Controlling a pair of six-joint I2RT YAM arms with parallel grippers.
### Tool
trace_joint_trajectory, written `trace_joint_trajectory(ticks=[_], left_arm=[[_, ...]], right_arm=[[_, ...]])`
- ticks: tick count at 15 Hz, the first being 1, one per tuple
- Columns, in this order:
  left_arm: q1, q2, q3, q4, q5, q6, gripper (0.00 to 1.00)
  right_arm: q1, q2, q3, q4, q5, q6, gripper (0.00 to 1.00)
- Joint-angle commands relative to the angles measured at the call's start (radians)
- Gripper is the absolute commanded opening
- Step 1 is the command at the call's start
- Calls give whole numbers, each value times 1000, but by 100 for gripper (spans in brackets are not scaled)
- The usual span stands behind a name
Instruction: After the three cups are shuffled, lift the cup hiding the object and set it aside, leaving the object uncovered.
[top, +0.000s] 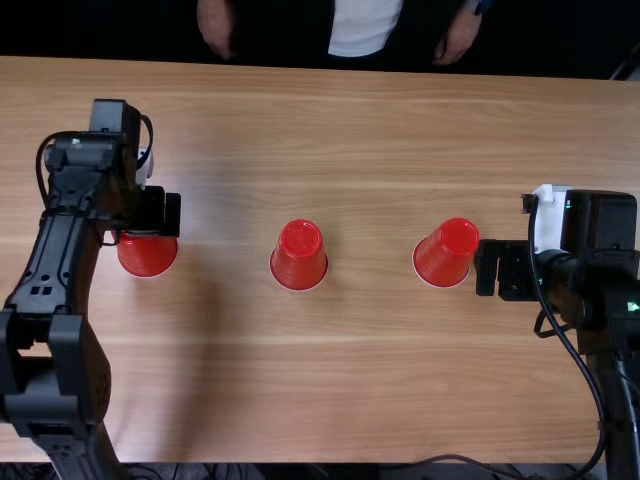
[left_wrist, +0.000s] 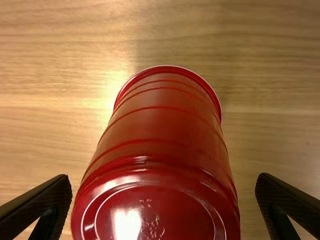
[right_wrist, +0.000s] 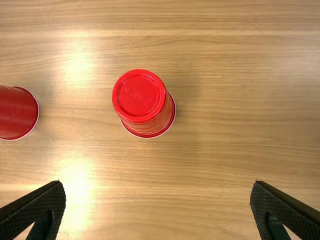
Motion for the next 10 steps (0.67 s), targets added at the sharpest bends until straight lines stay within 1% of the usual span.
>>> trace_joint_trajectory(ticks=[1,3,4,5,6,7,8,10], left_arm=[[-11,34,44,-4,-11,2,100],[-11,44,45,-6,-9,-2,100],[-11,44,47,-6,-7,-2,76],[-11,44,45,-4,-4,-2,45],[-10,43,47,-4,-4,-2,19],[-10,38,45,-4,-4,-3,5],[-11,37,45,-4,-2,-3,3],[-10,18,44,-6,-2,-9,3]], right_arm=[[14,-17,13,1,-8,6,100],[14,-17,13,-1,-8,6,100],[14,-17,13,-1,-8,6,100],[14,-17,15,-1,-8,6,100],[14,-17,15,-1,-8,6,100],[15,-17,13,-1,-8,6,100],[15,-17,13,-1,-8,6,100],[17,-17,13,-1,-8,6,100]])
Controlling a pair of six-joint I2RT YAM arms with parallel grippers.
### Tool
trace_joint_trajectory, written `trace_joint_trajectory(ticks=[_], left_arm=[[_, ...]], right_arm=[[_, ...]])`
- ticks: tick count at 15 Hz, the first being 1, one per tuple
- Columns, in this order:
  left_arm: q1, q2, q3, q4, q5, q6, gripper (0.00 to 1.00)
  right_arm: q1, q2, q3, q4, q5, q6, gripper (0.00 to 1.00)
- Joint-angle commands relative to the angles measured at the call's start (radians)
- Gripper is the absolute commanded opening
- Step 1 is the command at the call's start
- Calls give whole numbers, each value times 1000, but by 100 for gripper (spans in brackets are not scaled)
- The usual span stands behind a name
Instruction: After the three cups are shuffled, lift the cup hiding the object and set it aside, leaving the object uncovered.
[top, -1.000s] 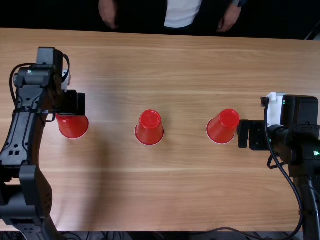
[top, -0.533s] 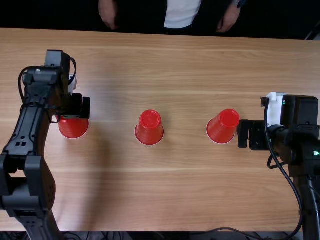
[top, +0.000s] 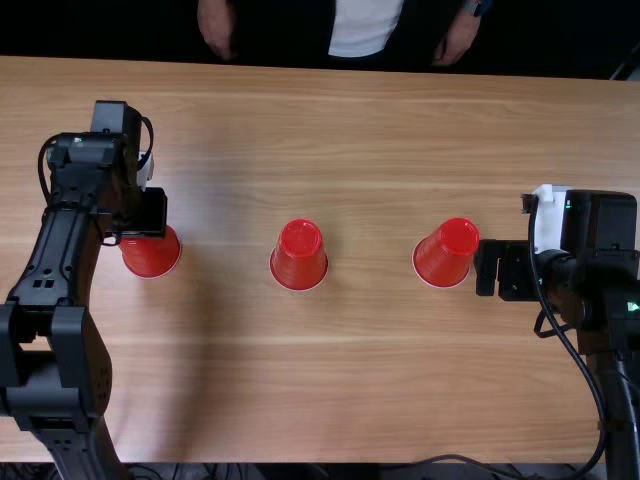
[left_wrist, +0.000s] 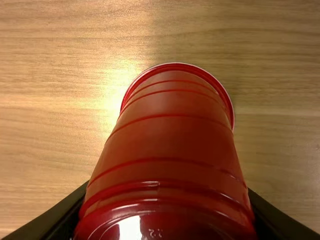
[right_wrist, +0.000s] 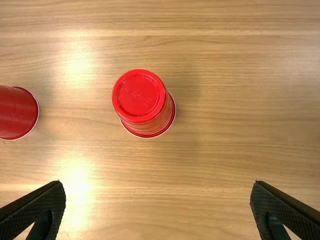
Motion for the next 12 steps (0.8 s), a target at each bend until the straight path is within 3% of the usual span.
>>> trace_joint_trajectory(ticks=[1,8,12], left_arm=[[-10,-57,37,-5,-3,-10,3],[15,-347,29,-16,-8,-81,5],[174,-423,21,-47,-19,-98,7]], right_arm=[[17,-17,14,1,-8,6,100],[30,-23,5,4,-8,4,100],[55,-48,5,10,-8,6,100]])
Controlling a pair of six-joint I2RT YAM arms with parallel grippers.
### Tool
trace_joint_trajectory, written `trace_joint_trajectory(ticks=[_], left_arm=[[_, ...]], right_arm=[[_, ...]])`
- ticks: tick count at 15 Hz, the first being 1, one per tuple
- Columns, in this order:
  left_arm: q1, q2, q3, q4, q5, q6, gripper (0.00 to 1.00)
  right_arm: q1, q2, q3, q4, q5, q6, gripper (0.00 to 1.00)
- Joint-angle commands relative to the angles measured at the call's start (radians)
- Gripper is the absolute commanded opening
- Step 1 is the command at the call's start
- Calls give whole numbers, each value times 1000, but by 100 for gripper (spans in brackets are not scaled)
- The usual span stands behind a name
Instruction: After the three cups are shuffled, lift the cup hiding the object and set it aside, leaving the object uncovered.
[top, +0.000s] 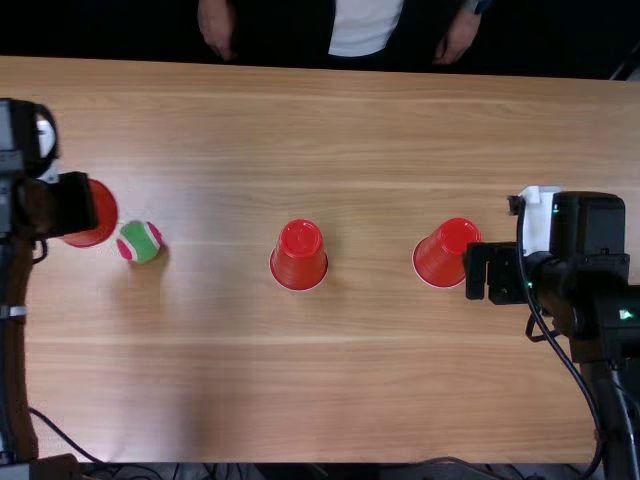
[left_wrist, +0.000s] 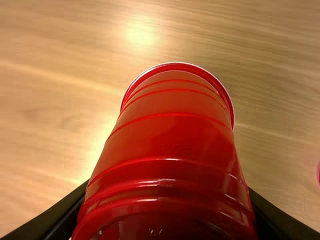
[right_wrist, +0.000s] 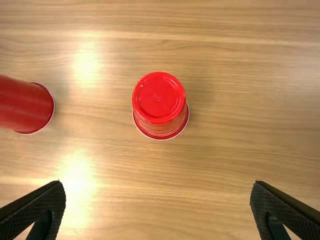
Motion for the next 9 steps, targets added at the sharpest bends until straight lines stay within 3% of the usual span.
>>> trace_joint_trajectory(ticks=[1,6,9], left_arm=[[46,-31,-6,-3,-14,-16,7],[172,-31,-196,15,-14,-7,12],[201,-17,-258,17,-16,-7,18]], right_arm=[[5,-37,3,5,-5,6,100],[5,-65,3,3,-7,2,100],[5,-65,9,3,-5,0,100]])
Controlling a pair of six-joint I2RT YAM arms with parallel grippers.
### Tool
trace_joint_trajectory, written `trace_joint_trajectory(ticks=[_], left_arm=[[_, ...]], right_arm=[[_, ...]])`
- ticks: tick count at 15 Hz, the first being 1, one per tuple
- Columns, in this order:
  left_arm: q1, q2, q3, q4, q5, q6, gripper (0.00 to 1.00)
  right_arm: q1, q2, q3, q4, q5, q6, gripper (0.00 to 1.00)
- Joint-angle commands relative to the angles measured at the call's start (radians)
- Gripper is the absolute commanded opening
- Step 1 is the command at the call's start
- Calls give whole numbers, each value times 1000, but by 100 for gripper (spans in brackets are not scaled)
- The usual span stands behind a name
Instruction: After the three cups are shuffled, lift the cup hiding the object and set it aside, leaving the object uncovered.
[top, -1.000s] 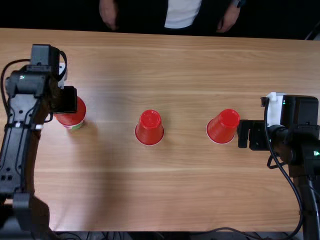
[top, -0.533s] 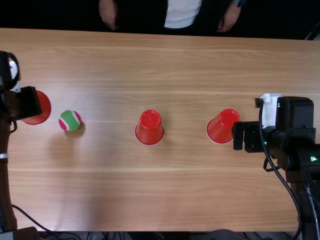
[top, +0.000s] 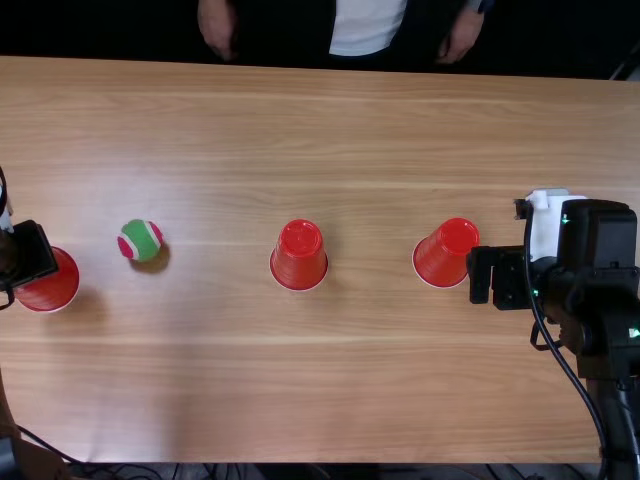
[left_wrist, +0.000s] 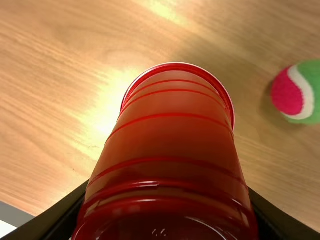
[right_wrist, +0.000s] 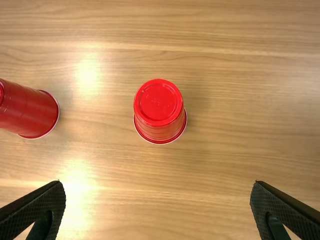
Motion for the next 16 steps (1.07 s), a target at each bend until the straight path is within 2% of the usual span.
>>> trace_joint_trajectory(ticks=[1,2,3,5,6,12,16], left_arm=[[6,17,-38,-1,-3,-7,20],[6,40,-44,-1,-3,-7,27],[6,51,-52,-1,-3,-9,41],[6,76,-58,-1,-3,-12,85],[6,88,-58,-1,-3,-12,100],[-3,109,-50,-3,-1,-12,100],[-34,-50,12,1,15,-7,100]], right_arm=[[5,-20,9,2,-5,1,100],[5,-20,9,2,-5,1,100],[5,-20,9,2,-5,1,100],[5,-20,9,3,-5,1,100],[5,-20,8,3,-5,1,100],[4,-21,9,3,-5,1,100],[4,-23,2,3,-5,1,100]])
